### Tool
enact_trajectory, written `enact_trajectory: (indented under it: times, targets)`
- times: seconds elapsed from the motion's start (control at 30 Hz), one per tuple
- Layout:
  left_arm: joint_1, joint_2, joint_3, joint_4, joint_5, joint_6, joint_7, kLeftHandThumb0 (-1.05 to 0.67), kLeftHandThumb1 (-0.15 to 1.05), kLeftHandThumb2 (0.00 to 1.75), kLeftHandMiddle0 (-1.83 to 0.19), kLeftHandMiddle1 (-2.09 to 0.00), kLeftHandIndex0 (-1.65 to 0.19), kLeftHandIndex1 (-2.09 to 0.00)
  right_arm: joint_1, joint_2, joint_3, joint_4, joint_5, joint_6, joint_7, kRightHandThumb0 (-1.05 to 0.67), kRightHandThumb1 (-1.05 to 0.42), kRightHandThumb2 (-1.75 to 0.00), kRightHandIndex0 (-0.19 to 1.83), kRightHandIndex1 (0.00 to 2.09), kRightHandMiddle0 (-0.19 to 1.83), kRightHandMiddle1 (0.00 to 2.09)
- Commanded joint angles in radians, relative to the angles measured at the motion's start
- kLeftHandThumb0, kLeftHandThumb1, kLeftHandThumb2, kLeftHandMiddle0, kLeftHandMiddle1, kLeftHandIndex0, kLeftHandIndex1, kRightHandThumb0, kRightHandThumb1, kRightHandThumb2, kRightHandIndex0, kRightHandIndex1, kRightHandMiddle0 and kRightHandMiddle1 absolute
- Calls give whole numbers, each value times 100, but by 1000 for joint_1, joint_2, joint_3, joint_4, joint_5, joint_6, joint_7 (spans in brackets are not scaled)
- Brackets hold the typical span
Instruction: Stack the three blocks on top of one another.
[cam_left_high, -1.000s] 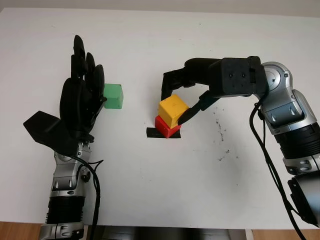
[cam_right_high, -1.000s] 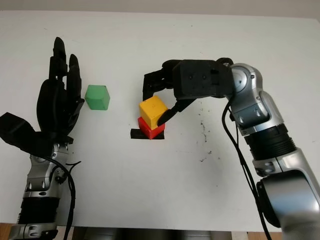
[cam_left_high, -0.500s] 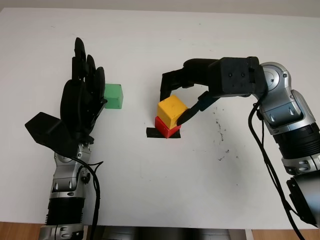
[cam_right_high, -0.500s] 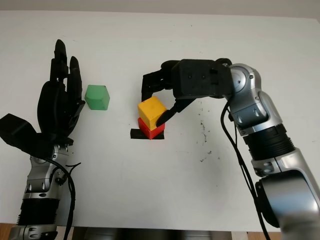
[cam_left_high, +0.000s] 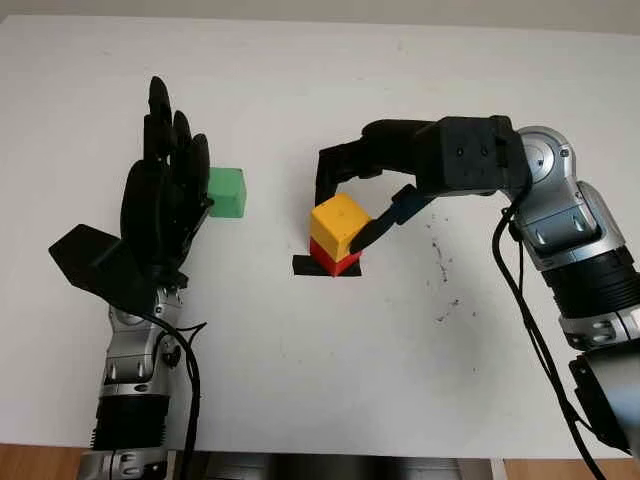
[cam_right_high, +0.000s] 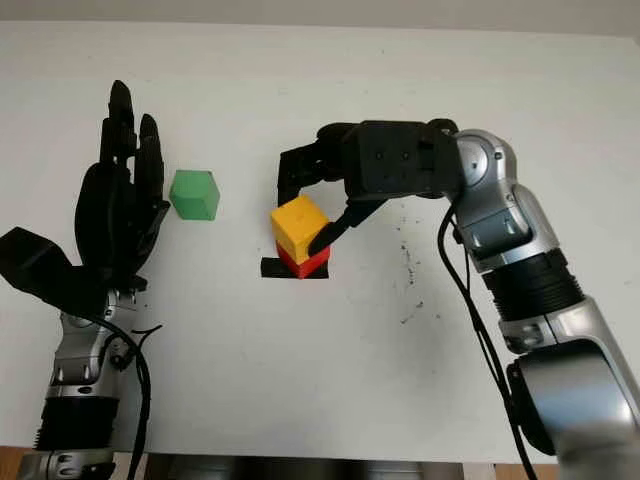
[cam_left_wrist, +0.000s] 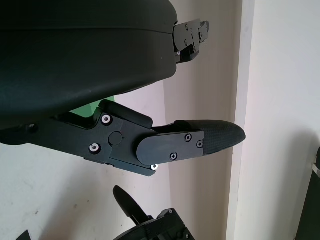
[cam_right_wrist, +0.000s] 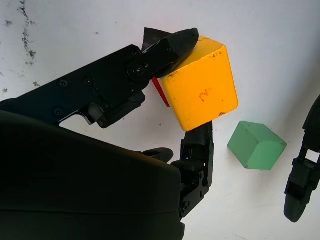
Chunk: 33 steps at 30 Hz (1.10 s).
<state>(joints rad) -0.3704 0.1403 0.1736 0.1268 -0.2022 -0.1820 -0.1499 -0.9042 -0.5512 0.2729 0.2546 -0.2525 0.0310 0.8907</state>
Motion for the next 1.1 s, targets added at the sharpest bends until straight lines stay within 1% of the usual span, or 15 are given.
enact_trajectory:
  times: [0.0,0.1,0.23,0.37,0.47,0.53,0.6,0.7,0.8,0.9,0.97,1.07]
  targets:
    - [7,2,-1,-20,4,-4,0,-71,105,51,19,0,19,0,0,0,9,2,-1,-2,4,-52,-93,-6,34,3,37,154]
    - [8,2,-2,-20,9,-4,3,-71,105,51,19,0,19,0,5,-2,0,-5,0,31,1,-52,-92,-5,33,3,32,151]
    - [8,0,-1,-19,5,-4,3,-71,105,51,19,0,19,0,20,-4,-11,-20,5,59,-16,-55,-88,-5,30,2,19,133]
    - [8,1,0,-18,3,-7,0,-71,105,51,19,0,19,0,26,-16,-6,-31,-2,55,-17,-60,-85,-5,21,1,7,101]
    - [8,-1,1,-18,7,-8,7,-71,105,50,19,-1,19,0,20,-24,-1,-38,-10,71,-3,-65,-85,-5,14,1,2,79]
    - [7,-3,1,-18,3,-6,8,-71,105,50,19,-2,19,0,16,-32,1,-45,-11,83,15,-69,-84,-5,6,1,4,53]
    - [8,1,-1,-19,5,-3,6,-72,105,50,19,-1,19,0,12,-41,2,-51,-11,85,37,-77,-84,-5,-2,0,0,36]
    - [10,3,-2,-18,5,-5,1,-70,105,51,19,0,19,0,6,-53,1,-60,1,85,81,-82,-83,-5,-14,0,-9,21]
    - [11,1,-3,-24,8,-1,5,-71,105,51,19,0,19,0,3,-61,-8,-59,33,70,126,-87,-82,-5,-19,0,-17,11]
    - [12,0,-3,-26,6,-2,4,-71,105,51,19,-1,19,0,5,-72,-17,-59,72,37,163,-95,-82,-5,-19,0,-19,2]
    - [14,2,-4,-29,11,-2,7,-71,105,51,19,-1,19,0,6,-86,-23,-75,96,28,192,-99,-82,-5,-19,0,-19,0]
    - [15,2,-5,-34,11,3,8,-71,105,52,19,0,19,0,5,-112,-41,-111,134,61,233,-101,-83,-6,-19,0,-19,0]
